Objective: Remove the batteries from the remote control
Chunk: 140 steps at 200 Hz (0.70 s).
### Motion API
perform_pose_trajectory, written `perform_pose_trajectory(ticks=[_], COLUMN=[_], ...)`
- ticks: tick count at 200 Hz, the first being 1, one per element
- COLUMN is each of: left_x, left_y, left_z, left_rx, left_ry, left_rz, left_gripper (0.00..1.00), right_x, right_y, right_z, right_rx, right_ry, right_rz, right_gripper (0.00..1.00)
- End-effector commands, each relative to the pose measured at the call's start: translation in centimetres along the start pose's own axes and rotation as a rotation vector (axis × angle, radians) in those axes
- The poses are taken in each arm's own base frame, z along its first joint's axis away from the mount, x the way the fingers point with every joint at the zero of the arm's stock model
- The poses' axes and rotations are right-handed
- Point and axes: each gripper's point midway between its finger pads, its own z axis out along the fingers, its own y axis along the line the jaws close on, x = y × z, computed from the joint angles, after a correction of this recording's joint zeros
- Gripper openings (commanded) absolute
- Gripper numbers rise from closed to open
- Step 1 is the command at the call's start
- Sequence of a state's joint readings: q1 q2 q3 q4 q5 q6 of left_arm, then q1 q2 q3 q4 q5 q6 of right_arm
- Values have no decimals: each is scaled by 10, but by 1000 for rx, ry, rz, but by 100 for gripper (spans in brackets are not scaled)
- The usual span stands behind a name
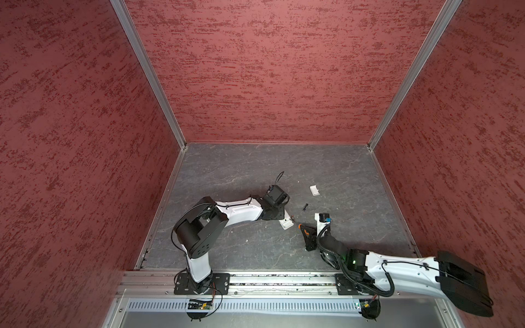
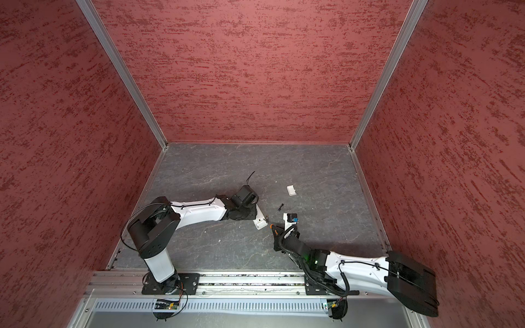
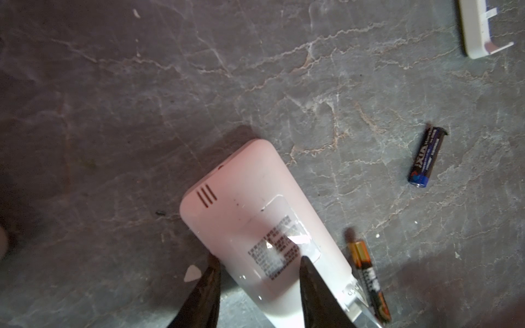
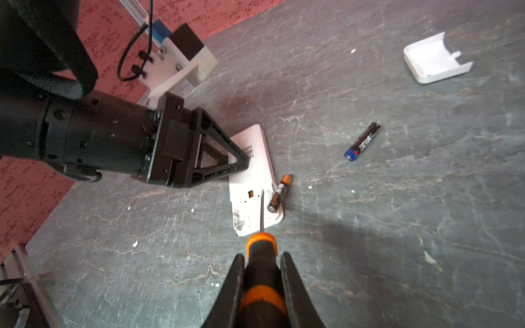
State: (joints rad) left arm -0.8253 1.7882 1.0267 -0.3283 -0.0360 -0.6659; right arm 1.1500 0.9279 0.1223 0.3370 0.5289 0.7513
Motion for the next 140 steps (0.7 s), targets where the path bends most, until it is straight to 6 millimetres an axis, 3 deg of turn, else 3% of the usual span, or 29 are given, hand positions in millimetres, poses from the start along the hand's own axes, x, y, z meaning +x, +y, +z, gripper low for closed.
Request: perform_pose_trajectory(ticks=[1,35,72,114,140], left_x=[45,44,25,-17,-32], left_y=[19,18,7,-13,-10], left_z=[18,17,3,-39,-67], left_rx=[-68,-69,-34,42,55], left_ry=[143,137,91,-19,-79], left_rz=[37,34,25,19,15], left_gripper=[44,45,64,73,74], right_x=[-5,-7,-25,-57,-90], right_y=[-12,-13,-11,-26,-46], right_z=[-2,-3,-10,-24,-39], right_rx=[64,66,90,260,395], right_ry=[-33,-38,-73,-100,-182], right_rz=[8,16,15,3,25], right_gripper=[0,0,0,0,0])
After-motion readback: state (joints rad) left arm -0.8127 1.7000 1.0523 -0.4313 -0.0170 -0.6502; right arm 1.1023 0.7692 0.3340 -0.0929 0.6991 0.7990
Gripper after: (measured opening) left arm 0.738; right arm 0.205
